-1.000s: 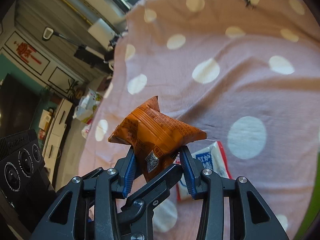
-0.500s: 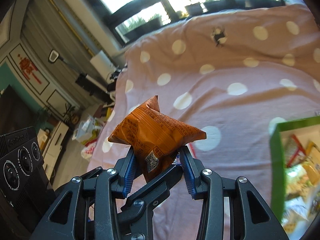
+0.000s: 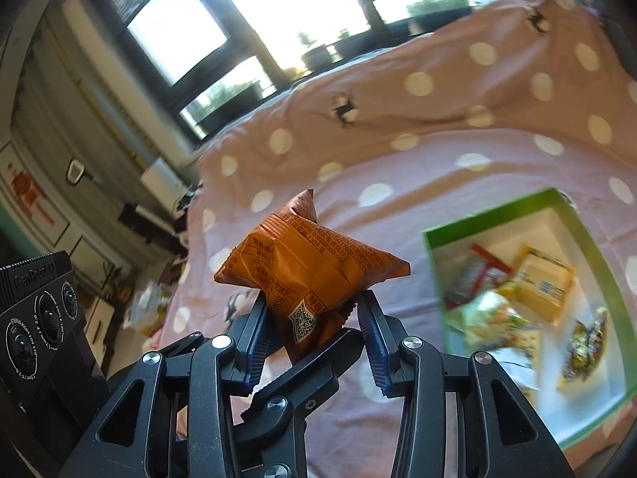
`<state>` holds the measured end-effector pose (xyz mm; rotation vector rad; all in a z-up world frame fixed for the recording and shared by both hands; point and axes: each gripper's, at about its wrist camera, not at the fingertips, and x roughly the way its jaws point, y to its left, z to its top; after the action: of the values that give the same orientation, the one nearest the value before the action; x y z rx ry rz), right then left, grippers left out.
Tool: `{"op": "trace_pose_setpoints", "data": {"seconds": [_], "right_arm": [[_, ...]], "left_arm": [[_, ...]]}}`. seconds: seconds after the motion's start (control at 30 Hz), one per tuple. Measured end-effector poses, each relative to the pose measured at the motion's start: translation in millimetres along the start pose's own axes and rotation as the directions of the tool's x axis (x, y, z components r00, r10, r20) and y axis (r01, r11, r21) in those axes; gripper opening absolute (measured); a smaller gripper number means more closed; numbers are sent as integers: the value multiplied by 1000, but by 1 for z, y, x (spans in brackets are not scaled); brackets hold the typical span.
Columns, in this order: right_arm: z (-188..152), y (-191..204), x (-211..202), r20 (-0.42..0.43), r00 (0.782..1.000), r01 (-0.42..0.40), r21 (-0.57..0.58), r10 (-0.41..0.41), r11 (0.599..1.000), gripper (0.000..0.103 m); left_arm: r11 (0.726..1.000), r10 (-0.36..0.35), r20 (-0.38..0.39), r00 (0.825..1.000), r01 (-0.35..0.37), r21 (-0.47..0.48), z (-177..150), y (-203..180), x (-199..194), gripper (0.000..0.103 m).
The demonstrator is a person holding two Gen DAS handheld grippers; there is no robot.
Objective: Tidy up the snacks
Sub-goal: 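Carry the orange packet over the green box with the right gripper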
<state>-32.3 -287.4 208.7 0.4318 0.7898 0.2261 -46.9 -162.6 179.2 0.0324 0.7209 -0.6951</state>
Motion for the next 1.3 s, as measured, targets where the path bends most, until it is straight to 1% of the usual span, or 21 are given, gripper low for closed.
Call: {"op": "trace_pose_setpoints", "data": {"seconds": [0.13,0.27,0.4,0.57,0.87,1.2,1.3], "right_arm": [[-5,-29,-13,21,999,28,62,-29,998,45],[-9,-61,-19,24,998,60,131,-64,990,45],[-15,-83,-23,19,997,76,182,-80,980,45],[-20,-108,-22,-3,994,103,238,-105,966,46],[-30,-135,-10,-57,989,144,302,-133,942,46],[-35,-149,-1,-85,983,182,326,-163,928,46],[-36,-153,2,-95,983,182,336,-159,924,46]], "left_arm": [[998,-41,-37,998,42,43,1,-23,20,34],[994,-78,-90,993,84,69,1,-42,45,34],[991,-95,-130,987,106,87,-1,-55,63,34],[986,-124,-181,976,142,87,-4,-64,85,34],[982,-153,-254,955,175,67,-15,-67,114,34],[980,-161,-288,944,186,63,-19,-68,132,34],[981,-157,-300,941,183,62,-21,-68,136,34]]}}
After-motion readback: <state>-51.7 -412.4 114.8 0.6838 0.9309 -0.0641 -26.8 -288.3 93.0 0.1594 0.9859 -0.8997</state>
